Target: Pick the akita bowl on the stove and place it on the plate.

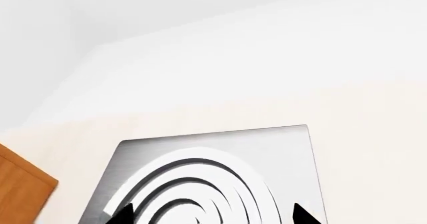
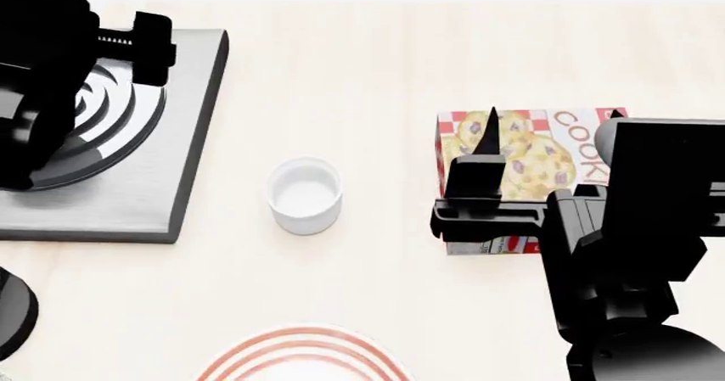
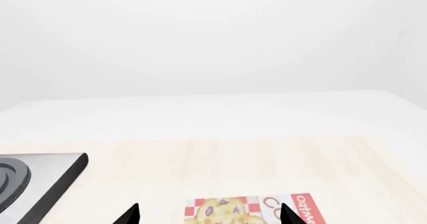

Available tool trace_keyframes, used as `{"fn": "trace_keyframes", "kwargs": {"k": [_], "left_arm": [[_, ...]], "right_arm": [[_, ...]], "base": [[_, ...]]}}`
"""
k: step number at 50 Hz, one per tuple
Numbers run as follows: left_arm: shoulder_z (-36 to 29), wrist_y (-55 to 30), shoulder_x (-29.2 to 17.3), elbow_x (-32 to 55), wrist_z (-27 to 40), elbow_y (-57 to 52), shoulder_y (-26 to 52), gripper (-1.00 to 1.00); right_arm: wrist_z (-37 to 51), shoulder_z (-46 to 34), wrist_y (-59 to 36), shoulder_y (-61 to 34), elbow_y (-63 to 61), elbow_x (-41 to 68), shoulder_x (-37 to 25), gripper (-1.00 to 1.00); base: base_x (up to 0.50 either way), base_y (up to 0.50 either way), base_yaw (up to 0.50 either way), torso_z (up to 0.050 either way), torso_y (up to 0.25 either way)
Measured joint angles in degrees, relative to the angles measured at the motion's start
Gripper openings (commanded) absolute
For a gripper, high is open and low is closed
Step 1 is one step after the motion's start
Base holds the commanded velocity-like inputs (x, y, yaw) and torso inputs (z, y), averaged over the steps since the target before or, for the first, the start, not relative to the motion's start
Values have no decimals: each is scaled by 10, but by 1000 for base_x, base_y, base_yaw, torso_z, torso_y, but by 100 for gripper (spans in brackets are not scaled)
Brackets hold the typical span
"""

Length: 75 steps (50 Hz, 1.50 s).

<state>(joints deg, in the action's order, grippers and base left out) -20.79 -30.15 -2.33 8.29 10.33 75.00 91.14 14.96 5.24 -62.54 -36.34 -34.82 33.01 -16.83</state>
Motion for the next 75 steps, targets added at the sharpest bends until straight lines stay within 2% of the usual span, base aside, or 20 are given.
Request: {"fn": "trace_keyframes", "kwargs": {"k": [42, 75], "left_arm": [[4, -36, -8, -26, 63, 0, -26, 100], [12, -51, -10, -41, 76, 0, -48, 100]], "right_arm": [[12, -2, -1, -2, 0, 15, -4, 100], [20, -3, -1, -4, 1, 25, -8, 100]], "base": [[0, 0, 0, 0, 0], [0, 0, 0, 0, 0]]}}
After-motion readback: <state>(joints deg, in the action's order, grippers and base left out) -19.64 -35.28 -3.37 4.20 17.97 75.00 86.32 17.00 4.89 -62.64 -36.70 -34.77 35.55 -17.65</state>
